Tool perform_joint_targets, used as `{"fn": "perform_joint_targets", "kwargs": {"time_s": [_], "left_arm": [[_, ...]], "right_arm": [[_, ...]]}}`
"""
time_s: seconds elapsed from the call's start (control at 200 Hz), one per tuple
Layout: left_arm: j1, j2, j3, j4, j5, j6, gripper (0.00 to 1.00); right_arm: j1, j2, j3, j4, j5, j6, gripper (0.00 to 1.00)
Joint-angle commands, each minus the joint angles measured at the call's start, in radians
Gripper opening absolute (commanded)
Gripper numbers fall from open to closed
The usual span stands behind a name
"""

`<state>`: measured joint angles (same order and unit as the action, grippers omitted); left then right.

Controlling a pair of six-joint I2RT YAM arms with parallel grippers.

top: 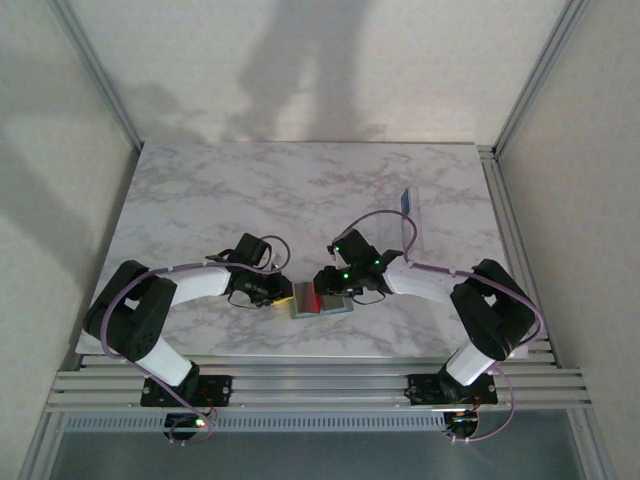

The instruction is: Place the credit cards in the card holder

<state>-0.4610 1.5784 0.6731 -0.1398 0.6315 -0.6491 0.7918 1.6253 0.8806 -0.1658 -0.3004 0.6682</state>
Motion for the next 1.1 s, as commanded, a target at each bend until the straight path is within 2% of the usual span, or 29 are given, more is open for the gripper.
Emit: {"fn": "perform_joint_targets", "kwargs": {"time_s": [0.0,0.295,0.481,0.696,0.946,1.096], "left_arm": [[0.012,-0.012,0.005,0.025,-0.021,-0.022,0.2],[0.015,0.015,0.013,0.009,-0.047,0.0,0.17],[0.015,0.025,0.015,0.02,-0.042,0.0,0.16],[0.016,0.037,0.04,0.022,-0.046,0.005,0.16],[0.022,0.036,0.057,0.012,-0.048,0.011,0.16],[0.041,0.013,0.052,-0.015,-0.053,0.026,0.17]], "right_arm": [[-0.016,0.055,0.042,-0.031,-0.015,-0.022,0.39],[-0.014,0.148,0.064,0.026,-0.063,-0.004,0.37],[0.002,0.154,0.092,0.013,-0.069,-0.024,0.23],[0.034,0.183,0.137,-0.005,-0.078,-0.059,0.17],[0.045,0.176,0.135,0.006,-0.085,-0.061,0.17],[0.038,0.121,0.117,-0.055,-0.027,-0.086,0.25]]}}
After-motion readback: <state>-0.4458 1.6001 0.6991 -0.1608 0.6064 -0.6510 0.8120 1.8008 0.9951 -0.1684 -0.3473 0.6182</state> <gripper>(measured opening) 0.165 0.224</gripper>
